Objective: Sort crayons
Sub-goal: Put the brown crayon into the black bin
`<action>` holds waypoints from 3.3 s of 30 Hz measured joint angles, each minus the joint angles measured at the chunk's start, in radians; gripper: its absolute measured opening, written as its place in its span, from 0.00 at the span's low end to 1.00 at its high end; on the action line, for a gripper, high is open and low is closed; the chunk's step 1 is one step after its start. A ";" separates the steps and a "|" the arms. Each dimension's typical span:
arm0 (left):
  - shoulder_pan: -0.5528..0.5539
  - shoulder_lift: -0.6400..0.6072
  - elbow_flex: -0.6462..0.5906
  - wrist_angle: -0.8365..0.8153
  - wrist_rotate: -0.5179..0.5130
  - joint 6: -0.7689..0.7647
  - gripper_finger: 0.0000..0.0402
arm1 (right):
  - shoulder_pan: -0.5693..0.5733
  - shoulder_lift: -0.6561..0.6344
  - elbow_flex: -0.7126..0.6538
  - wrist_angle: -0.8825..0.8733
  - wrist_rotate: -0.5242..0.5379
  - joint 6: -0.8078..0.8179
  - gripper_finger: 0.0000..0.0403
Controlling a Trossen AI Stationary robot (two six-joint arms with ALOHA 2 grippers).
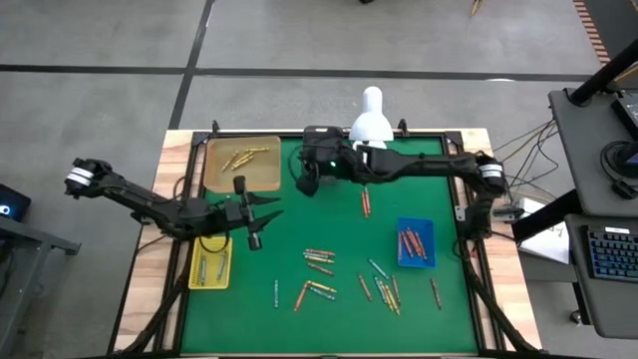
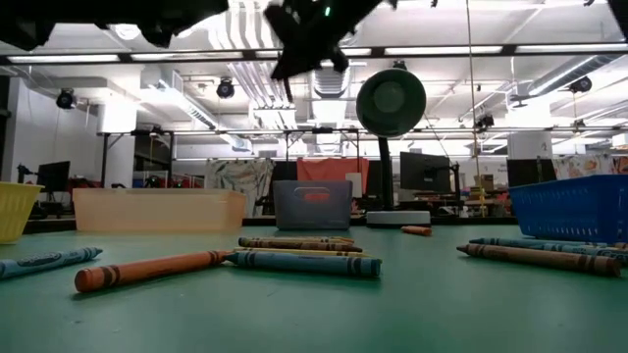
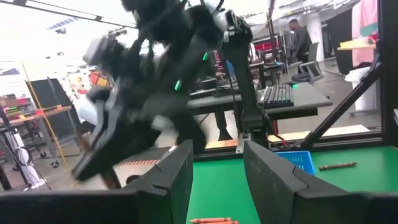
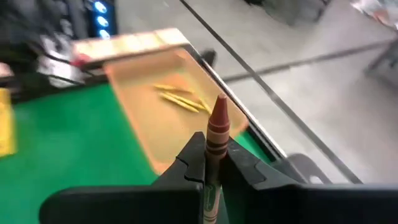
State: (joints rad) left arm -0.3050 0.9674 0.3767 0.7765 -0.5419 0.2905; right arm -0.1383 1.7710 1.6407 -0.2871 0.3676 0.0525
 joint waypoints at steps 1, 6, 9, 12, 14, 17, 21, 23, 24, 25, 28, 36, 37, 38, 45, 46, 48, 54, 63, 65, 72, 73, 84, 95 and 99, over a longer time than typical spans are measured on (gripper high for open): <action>0.000 -0.021 0.000 -0.021 0.000 0.000 0.31 | -0.017 0.020 0.010 -0.019 0.000 0.000 0.03; -0.001 -0.114 0.000 -0.106 0.000 -0.010 0.31 | -0.083 0.130 0.065 -0.115 0.000 0.002 0.03; -0.001 -0.151 0.000 -0.134 0.000 -0.015 0.31 | -0.110 0.193 0.100 -0.174 0.000 0.003 0.03; -0.001 -0.173 0.000 -0.155 0.000 -0.015 0.31 | -0.124 0.249 0.132 -0.222 0.000 0.003 0.03; -0.001 -0.181 0.000 -0.158 0.000 -0.015 0.31 | -0.125 0.274 0.150 -0.253 0.000 0.004 0.04; -0.001 -0.180 0.000 -0.167 0.000 -0.015 0.31 | -0.124 0.293 0.167 -0.258 0.000 0.003 0.09; -0.001 -0.170 0.000 -0.168 0.000 -0.014 0.31 | -0.124 0.307 0.177 -0.255 0.000 0.007 0.13; -0.001 -0.163 0.000 -0.169 0.001 -0.015 0.31 | -0.124 0.308 0.177 -0.255 0.000 0.007 0.14; -0.001 -0.162 0.000 -0.169 0.000 -0.015 0.31 | -0.124 0.308 0.177 -0.255 0.000 0.007 0.14; -0.001 -0.160 0.000 -0.169 0.000 -0.015 0.31 | -0.124 0.306 0.177 -0.256 0.000 0.008 0.14; -0.001 -0.155 0.000 -0.171 0.001 -0.021 0.31 | -0.123 0.292 0.177 -0.262 0.000 0.007 0.14; -0.001 -0.154 0.000 -0.208 0.002 -0.125 0.31 | -0.074 0.207 0.177 -0.323 0.000 0.000 0.15; -0.001 -0.154 0.000 -0.220 0.003 -0.143 0.31 | -0.066 0.193 0.177 -0.342 0.000 0.000 0.15; -0.002 -0.153 0.000 -0.233 0.003 -0.167 0.31 | -0.056 0.177 0.177 -0.357 0.000 0.000 0.15; -0.002 -0.129 0.000 -0.290 0.004 -0.323 0.31 | 0.029 0.054 0.176 -0.539 -0.002 0.017 0.15; -0.002 -0.122 0.000 -0.291 0.004 -0.336 0.31 | 0.045 0.038 0.176 -0.563 -0.003 0.024 0.15; -0.002 -0.108 0.000 -0.291 0.004 -0.356 0.31 | 0.076 0.003 0.172 -0.624 -0.004 0.040 0.15; -0.005 -0.071 0.000 -0.294 0.034 -0.418 0.31 | 0.192 -0.093 0.128 -0.759 -0.002 0.118 0.15; -0.006 -0.014 0.020 -0.295 0.035 -0.481 0.31 | 0.387 -0.218 -0.024 -0.756 0.000 0.249 0.15; -0.004 0.002 0.050 -0.313 0.035 -0.453 0.31 | 0.423 -0.231 -0.044 -0.756 0.000 0.272 0.15; 0.106 0.080 0.294 -0.737 0.014 -0.299 0.27 | 0.514 -0.246 -0.051 -0.773 0.000 0.266 0.15; 0.140 0.097 0.339 -0.811 0.028 -0.273 0.25 | 0.523 -0.249 -0.051 -0.789 0.000 0.260 0.15; 0.513 0.326 0.560 -1.043 0.495 0.077 0.03 | 0.540 -0.323 -0.117 -0.806 0.078 0.252 0.15; 0.688 0.524 0.562 -1.049 0.528 0.233 0.00 | 0.539 -0.405 -0.239 -0.703 0.085 0.297 0.15; 0.721 0.559 0.562 -1.046 0.528 0.252 0.00 | 0.539 -0.410 -0.261 -0.687 0.105 0.298 0.15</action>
State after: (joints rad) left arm 0.4165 1.5264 0.9382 -0.2694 -0.0139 0.5430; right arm 0.4007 1.3613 1.3797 -0.9745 0.4726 0.3502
